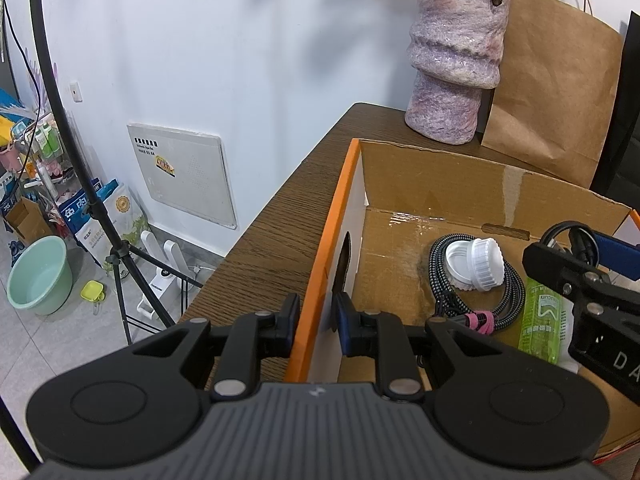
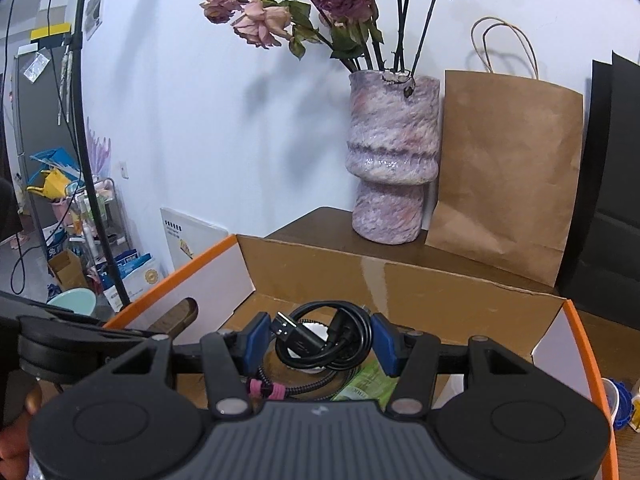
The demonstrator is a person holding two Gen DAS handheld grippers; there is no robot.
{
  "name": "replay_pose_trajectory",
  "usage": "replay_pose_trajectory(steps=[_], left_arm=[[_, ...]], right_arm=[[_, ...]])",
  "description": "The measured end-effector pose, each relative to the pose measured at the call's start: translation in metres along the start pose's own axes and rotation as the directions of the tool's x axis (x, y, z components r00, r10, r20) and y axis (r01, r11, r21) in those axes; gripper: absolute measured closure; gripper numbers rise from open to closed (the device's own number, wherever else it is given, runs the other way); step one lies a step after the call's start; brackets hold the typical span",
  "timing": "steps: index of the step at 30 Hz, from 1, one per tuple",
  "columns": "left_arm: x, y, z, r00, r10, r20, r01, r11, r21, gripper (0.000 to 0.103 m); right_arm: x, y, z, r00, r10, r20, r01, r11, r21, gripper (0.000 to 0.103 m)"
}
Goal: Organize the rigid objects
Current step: 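Lower the USB cable onto the braided cable and open the right tool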
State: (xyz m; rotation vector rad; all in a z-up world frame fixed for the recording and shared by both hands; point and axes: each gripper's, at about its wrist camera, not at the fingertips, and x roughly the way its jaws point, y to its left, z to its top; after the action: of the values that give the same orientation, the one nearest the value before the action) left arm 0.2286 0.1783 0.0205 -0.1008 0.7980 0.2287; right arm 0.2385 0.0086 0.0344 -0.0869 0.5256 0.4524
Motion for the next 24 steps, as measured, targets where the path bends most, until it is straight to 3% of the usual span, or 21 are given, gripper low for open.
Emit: replay_pose_trajectory(steps=[2,4,6,8,10,24], left_arm=[[0.0,0.0,0.0,1.0,-0.001,0.0,0.001,1.0,-0.001,0.083],[0.0,0.0,0.0,1.0,0.0,0.0,0.0,1.0,-0.001,0.083],[0.0,0.0,0.0,1.0,0.0,0.0,0.0,1.0,0.0,0.083],[0.0,0.0,0.0,1.0,0.0,0.0,0.0,1.0,0.0,0.083],[0.0,0.0,0.0,1.0,0.0,0.0,0.0,1.0,0.0,0.083],[0.0,0.0,0.0,1.0,0.0,0.0,0.0,1.0,0.0,0.083]], right_arm=[[0.001,-0.001,-0.001,1.0,-0.001,-0.004,0.001,1.0,0.005,0.046],[0.001,-0.003,0.0,1.0,-0.012,-0.004,0.012,1.0,0.009,0.023],[-0.001,-0.004,0.0,0.999,-0.031,0.01,0.031,0.999,0.012,0.011],[-0.003,-0.006,0.001,0.999,-0.04,0.018,0.039,0.999,0.018,0.01],[-0.003,-0.01,0.001,0.999,-0.038,0.018,0.037,0.999,0.033,0.0],[-0.002,-0.01,0.001,0.999,-0.047,0.015,0.047,0.998,0.034,0.0]])
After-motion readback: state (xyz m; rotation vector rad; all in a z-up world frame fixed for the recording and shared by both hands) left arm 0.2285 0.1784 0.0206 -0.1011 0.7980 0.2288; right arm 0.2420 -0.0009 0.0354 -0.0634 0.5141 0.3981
